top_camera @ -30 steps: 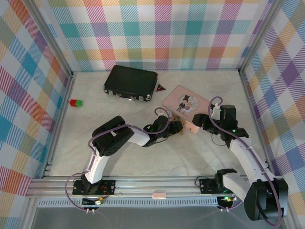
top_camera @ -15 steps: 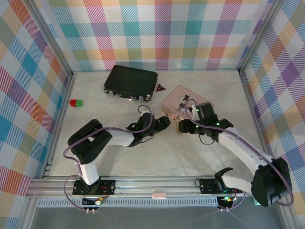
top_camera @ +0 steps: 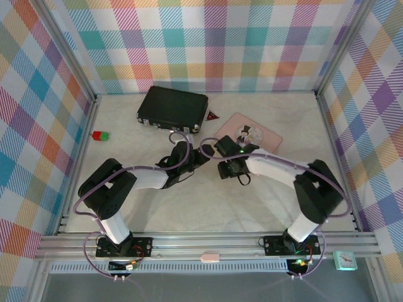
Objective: Unlock a padlock with a key
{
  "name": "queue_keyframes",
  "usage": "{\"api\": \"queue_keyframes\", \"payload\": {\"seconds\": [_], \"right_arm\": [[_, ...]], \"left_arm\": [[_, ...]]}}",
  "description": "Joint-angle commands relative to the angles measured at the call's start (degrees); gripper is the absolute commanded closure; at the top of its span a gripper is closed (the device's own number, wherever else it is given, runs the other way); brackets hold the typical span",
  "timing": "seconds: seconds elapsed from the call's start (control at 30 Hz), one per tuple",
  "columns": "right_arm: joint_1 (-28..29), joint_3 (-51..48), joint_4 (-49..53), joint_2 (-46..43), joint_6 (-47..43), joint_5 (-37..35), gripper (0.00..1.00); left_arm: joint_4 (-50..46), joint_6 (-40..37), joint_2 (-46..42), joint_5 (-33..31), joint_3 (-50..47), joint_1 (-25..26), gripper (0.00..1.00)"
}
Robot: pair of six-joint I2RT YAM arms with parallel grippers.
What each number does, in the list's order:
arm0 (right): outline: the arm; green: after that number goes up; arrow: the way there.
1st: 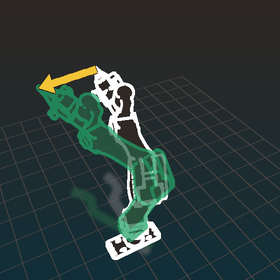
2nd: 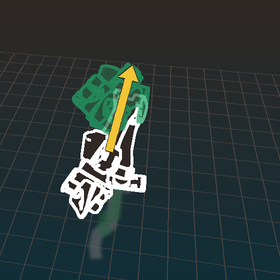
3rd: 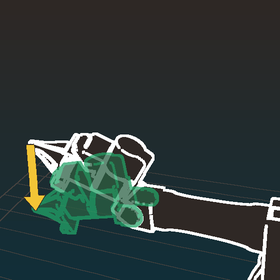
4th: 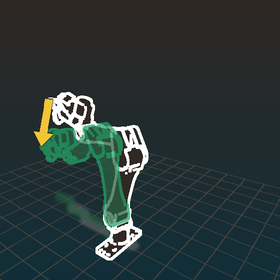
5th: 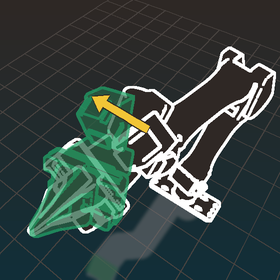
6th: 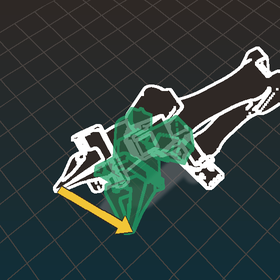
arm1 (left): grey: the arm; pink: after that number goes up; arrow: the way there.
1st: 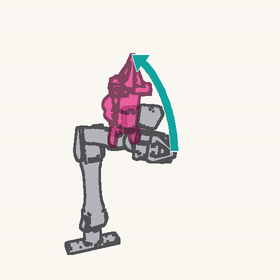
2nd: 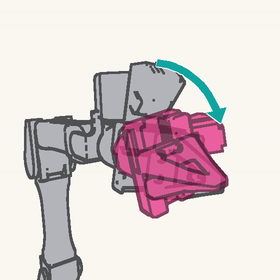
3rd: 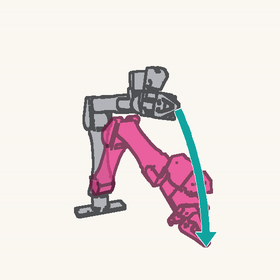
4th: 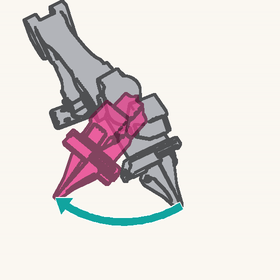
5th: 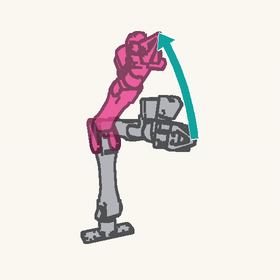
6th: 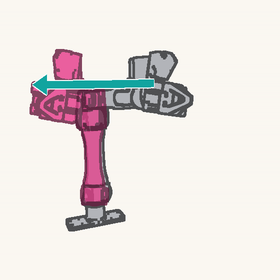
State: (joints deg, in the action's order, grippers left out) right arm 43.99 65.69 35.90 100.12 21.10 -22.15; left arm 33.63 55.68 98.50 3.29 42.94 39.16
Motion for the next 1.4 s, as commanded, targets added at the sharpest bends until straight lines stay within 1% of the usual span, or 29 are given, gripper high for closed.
{"api": "queue_keyframes", "payload": {"seconds": [0.0, 0.07, 0.17, 0.27, 0.37, 0.43, 0.6, 0.73, 0.8, 0.87, 1.17, 1.37], "right_arm": [[1.8, 3.1, 6.1, 4.3, -1.1, -11.9, 0.49], [2.5, 4.2, 7.1, 6.4, -1.0, -15.0, 0.51], [3.0, 5.3, 8.2, 8.9, -1.0, -17.7, 0.52], [3.4, 6.0, 8.5, 11.0, -1.5, -18.1, 0.52], [3.7, 6.2, 9.0, 12.0, -1.4, -18.1, 0.59], [4.1, 6.1, 10.1, 11.8, -1.0, -19.2, 0.61], [5.1, 4.6, 11.0, 8.3, -1.2, -20.9, 0.59], [5.1, 3.3, 9.8, 5.2, -1.8, -18.9, 0.55], [5.1, 2.3, 8.3, 3.6, -1.9, -15.9, 0.55], [5.1, 1.1, 6.7, 3.0, -2.2, -15.6, 0.54], [3.8, -0.1, 5.1, 6.6, -2.5, -16.1, 0.56], [2.2, -0.4, 3.8, 7.9, -2.5, -17.4, 0.55]], "left_arm": [[3.4, 0.7, -1.3, 1.2, -2.5, -1.3, 0.36], [5.2, 1.8, -1.2, 1.9, -3.9, -2.0, 0.36], [6.6, 2.5, -1.1, 2.8, -4.9, -2.9, 0.36], [6.8, 2.5, -1.3, 3.3, -5.2, -3.4, 0.36], [6.7, 2.5, -1.6, 3.7, -5.2, -3.8, 0.36], [6.6, 2.6, -1.8, 4.0, -4.9, -4.0, 0.36], [6.4, 2.5, -1.4, 4.4, -4.4, -4.4, 0.36], [7.8, 3.2, -0.5, 5.0, -4.1, -4.4, 0.37], [8.2, 3.7, -0.2, 5.3, -4.1, -4.4, 0.37], [8.3, 3.8, -0.2, 5.4, -4.2, -4.4, 0.37], [7.7, 3.9, -0.6, 5.6, -3.6, -4.5, 0.37], [7.7, 4.1, -0.5, 5.9, -3.5, -4.5, 0.36]]}}
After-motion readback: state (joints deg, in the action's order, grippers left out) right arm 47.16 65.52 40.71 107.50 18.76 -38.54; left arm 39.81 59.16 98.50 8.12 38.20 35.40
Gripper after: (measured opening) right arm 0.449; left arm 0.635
